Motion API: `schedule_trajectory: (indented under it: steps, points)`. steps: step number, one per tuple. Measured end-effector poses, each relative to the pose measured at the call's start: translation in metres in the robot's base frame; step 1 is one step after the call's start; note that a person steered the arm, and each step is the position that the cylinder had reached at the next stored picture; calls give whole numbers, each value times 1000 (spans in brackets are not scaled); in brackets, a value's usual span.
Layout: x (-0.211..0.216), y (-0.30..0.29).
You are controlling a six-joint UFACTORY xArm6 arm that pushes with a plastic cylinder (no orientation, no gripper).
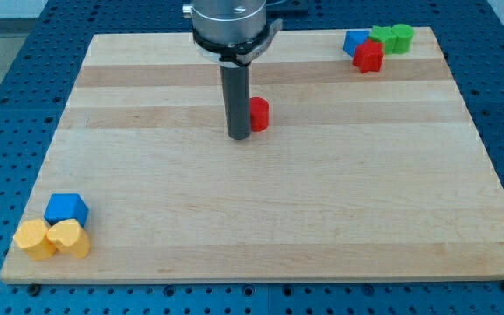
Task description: Move the blue cube towards bottom center
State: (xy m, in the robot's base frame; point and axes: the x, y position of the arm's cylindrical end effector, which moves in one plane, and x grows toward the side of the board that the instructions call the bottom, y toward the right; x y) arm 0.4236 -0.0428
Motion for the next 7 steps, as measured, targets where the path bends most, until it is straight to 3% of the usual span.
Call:
schedule_trajectory:
  steps: [4, 5, 7]
  points:
    - [12, -262]
    - [17, -262]
    - [81, -262]
